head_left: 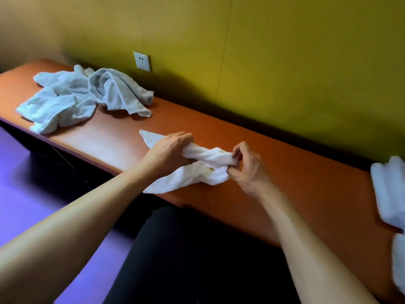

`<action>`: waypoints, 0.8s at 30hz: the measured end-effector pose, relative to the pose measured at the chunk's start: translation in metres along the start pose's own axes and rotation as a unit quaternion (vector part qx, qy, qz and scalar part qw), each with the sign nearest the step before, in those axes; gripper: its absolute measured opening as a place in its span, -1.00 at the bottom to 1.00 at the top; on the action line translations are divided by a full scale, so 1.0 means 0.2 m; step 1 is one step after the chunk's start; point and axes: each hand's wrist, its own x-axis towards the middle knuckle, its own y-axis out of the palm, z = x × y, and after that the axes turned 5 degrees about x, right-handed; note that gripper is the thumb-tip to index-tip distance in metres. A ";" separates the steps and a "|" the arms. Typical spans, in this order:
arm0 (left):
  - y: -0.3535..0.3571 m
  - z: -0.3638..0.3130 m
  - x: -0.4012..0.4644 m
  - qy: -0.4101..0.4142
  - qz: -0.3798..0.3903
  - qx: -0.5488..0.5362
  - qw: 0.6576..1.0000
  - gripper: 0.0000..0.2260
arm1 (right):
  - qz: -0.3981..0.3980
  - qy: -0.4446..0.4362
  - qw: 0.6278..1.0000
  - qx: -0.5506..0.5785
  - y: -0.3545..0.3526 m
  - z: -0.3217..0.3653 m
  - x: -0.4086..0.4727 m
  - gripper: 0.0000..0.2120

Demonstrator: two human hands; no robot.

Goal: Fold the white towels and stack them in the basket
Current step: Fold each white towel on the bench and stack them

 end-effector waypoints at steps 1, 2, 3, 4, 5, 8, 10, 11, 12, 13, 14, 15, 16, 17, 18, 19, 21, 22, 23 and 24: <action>-0.05 -0.02 0.02 -0.004 -0.007 0.010 1.000 -0.70 | 0.025 0.004 1.000 -0.001 -0.06 0.01 -0.01 -0.65; -0.09 -0.03 0.04 -0.002 -0.015 0.022 1.000 -0.71 | 0.053 0.012 0.998 -0.013 -0.11 0.02 -0.01 -0.59; -0.14 -0.05 0.05 0.008 -0.022 0.031 0.999 -0.71 | 0.082 0.027 0.996 -0.026 -0.17 0.03 -0.01 -0.56; -0.18 -0.07 0.08 0.023 -0.030 0.032 0.999 -0.72 | 0.111 0.048 0.992 -0.034 -0.23 0.04 -0.02 -0.56; -0.23 -0.10 0.10 0.040 -0.037 0.026 0.998 -0.72 | 0.144 0.066 0.987 -0.039 -0.28 0.06 -0.03 -0.57; -0.34 -0.21 0.14 0.084 -0.037 -0.017 0.996 -0.70 | 0.181 0.054 0.982 0.001 -0.38 0.14 -0.06 -0.58; -0.38 -0.31 0.15 0.112 -0.043 -0.044 0.992 -0.66 | 0.135 0.040 0.980 0.141 -0.40 0.21 -0.05 -0.51; -0.40 -0.36 0.15 0.120 -0.048 -0.051 0.990 -0.64 | 0.125 0.032 0.969 0.209 -0.39 0.24 -0.05 -0.47; -0.42 -0.40 0.15 0.123 -0.052 -0.055 0.990 -0.63 | 0.125 0.018 0.957 0.260 -0.39 0.26 -0.04 -0.46; -0.44 -0.43 0.15 0.122 -0.055 -0.054 0.989 -0.63 | 0.120 0.006 0.951 0.285 -0.38 0.26 -0.05 -0.50; -0.46 -0.45 0.15 0.119 -0.056 -0.049 0.990 -0.64 | 0.108 0.000 0.948 0.300 -0.37 0.27 -0.06 -0.58; -0.48 -0.46 0.14 0.111 -0.057 -0.040 0.991 -0.64 | 0.088 -0.003 0.949 0.304 -0.38 0.29 -0.08 -0.67; -0.51 -0.48 0.14 0.101 -0.057 -0.029 0.993 -0.65 | 0.065 -0.010 0.949 0.308 -0.38 0.30 -0.10 -0.75; -0.54 -0.49 0.13 0.090 -0.055 -0.020 0.994 -0.64 | 0.035 -0.022 0.951 0.306 -0.40 0.31 -0.11 -0.83; -0.57 -0.51 0.12 0.081 -0.049 -0.015 0.995 -0.63 | -0.002 -0.037 0.953 0.300 -0.41 0.31 -0.12 -0.90; -0.60 -0.52 0.12 0.074 -0.036 -0.016 0.996 -0.60 | -0.045 -0.050 0.956 0.284 -0.43 0.31 -0.12 -0.96; -0.64 -0.55 0.11 0.063 0.003 -0.056 0.996 -0.59 | -0.122 -0.067 0.955 0.263 -0.47 0.32 -0.12 -0.99; -0.66 -0.57 0.11 0.058 0.021 -0.094 0.994 -0.59 | -0.144 -0.068 0.950 0.269 -0.49 0.34 -0.12 -0.98; -0.68 -0.58 0.11 0.057 0.030 -0.131 0.989 -0.60 | -0.151 -0.065 0.945 0.281 -0.52 0.35 -0.13 -0.92; -0.70 -0.59 0.12 0.058 0.028 -0.155 0.986 -0.63 | -0.134 -0.061 0.943 0.299 -0.55 0.38 -0.14 -0.89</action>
